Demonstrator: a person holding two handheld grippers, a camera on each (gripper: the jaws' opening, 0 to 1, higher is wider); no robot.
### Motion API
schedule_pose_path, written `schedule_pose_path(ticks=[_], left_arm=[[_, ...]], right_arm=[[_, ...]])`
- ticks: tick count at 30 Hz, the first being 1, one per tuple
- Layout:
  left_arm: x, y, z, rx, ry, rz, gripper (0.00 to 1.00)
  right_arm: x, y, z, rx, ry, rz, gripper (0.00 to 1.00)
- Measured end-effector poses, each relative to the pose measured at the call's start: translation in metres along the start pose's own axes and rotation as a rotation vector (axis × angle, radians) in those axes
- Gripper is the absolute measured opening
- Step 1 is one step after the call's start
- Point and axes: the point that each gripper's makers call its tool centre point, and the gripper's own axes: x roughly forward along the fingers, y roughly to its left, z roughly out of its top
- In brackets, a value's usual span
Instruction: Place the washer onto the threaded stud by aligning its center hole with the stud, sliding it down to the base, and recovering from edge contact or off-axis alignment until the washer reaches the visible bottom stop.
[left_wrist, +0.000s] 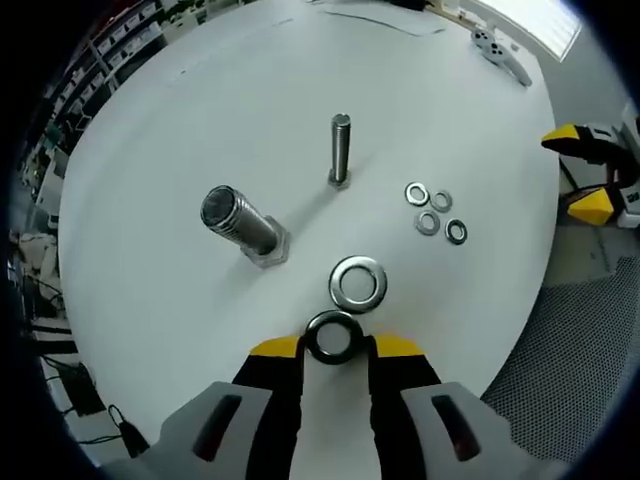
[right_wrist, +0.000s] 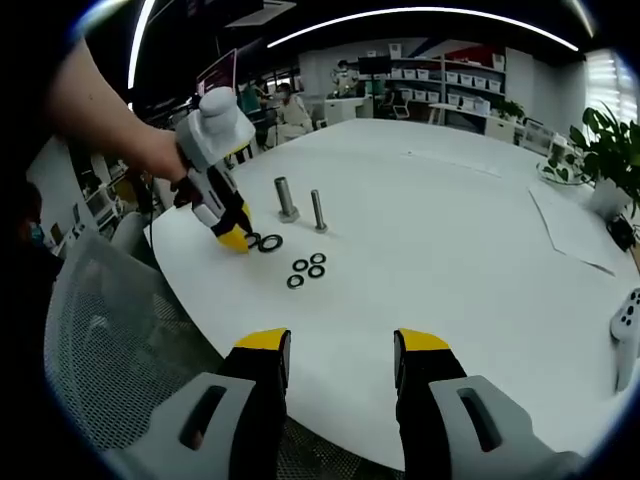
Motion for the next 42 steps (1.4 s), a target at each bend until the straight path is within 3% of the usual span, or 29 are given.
schedule_pose_path(ticks=[10,15,17,21,34,42], left_arm=[[0.0017,-0.0023,0.0007,0.036,0.084,-0.001,0.21],[0.0021,-0.0022,0.0007,0.060,0.209,-0.008,0.21],[0.0033,-0.0024,0.0015,0.056,0.232,-0.008,0.21],[0.0029,-0.0018,0.0003,0.052,0.240,-0.008,0.21],[0.0031,-0.0025,-0.0002,0.075,0.188,-0.014,0.22],[0.0027,-0.0022,0.0008,0.045,0.190,-0.002,0.21]], right_arm=[[-0.0002,-0.0001,0.0010,0.002,-0.006,-0.002,0.44],[-0.0002,-0.0003,0.0009,0.000,-0.005,-0.003,0.44],[0.0000,-0.0001,0.0006,-0.001,-0.003,-0.002,0.44],[-0.0006,-0.0008,0.0011,0.002,-0.006,-0.005,0.44],[0.0000,-0.0001,0.0009,0.001,-0.006,-0.001,0.44],[0.0005,0.0002,0.0007,0.000,-0.003,0.001,0.44]])
